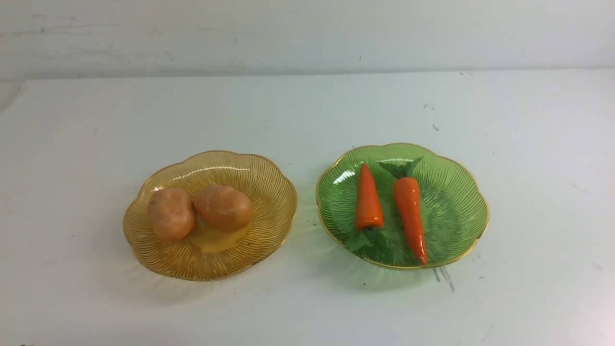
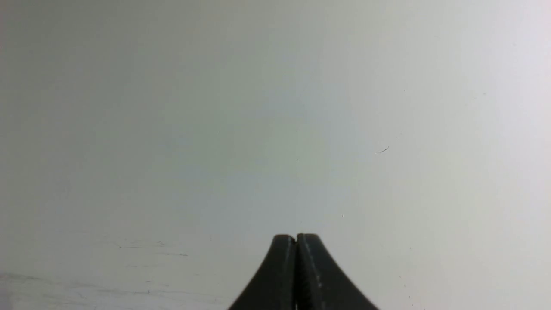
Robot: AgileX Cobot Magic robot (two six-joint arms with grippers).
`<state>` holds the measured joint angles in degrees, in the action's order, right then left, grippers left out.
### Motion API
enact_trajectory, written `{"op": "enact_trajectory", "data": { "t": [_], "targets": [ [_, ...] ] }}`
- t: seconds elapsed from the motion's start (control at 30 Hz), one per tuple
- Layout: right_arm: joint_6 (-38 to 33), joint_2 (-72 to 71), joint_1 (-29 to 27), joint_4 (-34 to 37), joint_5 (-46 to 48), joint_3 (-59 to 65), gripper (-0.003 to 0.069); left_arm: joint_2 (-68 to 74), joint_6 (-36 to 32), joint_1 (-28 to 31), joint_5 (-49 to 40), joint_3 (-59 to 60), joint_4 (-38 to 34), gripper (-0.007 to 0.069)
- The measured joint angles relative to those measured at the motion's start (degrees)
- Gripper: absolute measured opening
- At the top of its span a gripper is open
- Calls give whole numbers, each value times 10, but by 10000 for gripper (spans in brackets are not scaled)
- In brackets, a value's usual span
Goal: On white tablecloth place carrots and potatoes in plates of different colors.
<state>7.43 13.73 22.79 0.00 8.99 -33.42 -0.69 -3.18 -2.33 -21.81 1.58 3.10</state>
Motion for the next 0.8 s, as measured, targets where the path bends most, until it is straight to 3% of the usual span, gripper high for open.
{"op": "enact_trajectory", "data": {
  "t": [0.3, 0.8],
  "targets": [
    [-35, -18, -17, -37, 25, 25, -15, 0, 0, 0, 0, 0, 0, -3],
    [-48, -134, -208, -70, 89, 337, -15, 0, 0, 0, -1, 0, 1, -3]
  ]
}}
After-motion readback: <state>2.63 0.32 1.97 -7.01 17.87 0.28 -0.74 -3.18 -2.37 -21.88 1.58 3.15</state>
